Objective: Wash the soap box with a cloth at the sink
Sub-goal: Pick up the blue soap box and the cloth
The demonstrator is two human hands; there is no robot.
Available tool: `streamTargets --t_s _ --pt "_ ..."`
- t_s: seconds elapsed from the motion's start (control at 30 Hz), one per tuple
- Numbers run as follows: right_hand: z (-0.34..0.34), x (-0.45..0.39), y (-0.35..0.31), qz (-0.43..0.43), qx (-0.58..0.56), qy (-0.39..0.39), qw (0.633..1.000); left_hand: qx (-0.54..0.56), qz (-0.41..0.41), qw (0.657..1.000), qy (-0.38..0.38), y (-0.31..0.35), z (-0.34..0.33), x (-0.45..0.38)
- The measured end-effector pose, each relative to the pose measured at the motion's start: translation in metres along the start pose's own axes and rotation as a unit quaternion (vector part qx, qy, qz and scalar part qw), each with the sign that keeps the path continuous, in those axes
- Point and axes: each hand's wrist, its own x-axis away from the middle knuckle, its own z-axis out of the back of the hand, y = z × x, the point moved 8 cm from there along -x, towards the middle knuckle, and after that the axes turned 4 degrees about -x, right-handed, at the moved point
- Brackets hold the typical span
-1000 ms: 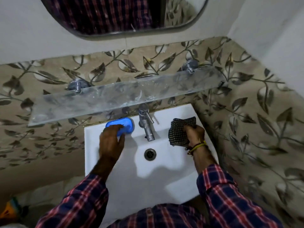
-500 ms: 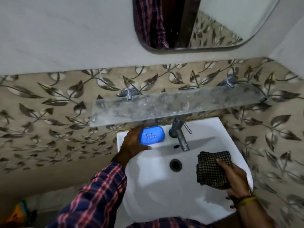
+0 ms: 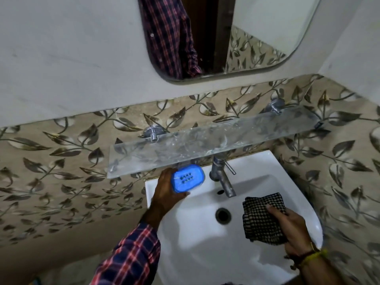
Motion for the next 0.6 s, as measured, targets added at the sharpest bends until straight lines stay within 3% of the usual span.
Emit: streamTargets --t_s 0.2,0.4,0.6 --pt "0.005 -0.007 -0.005 0.016 -0.054 -0.043 0.997 0.035 -0.042 0.998 0.008 0.027 0.009 0.026" --pt "0.013 -0.021 0.005 -0.004 -0.035 -0.047 0.998 -0.112 -0.156 0.981 -0.009 0.084 0.006 0.072" --pt "-0.001 -0.025 0.021 -0.13 -0.065 -0.129 0.981 -0.216 -0.172 0.961 -0.031 0.114 -0.001 0.09"
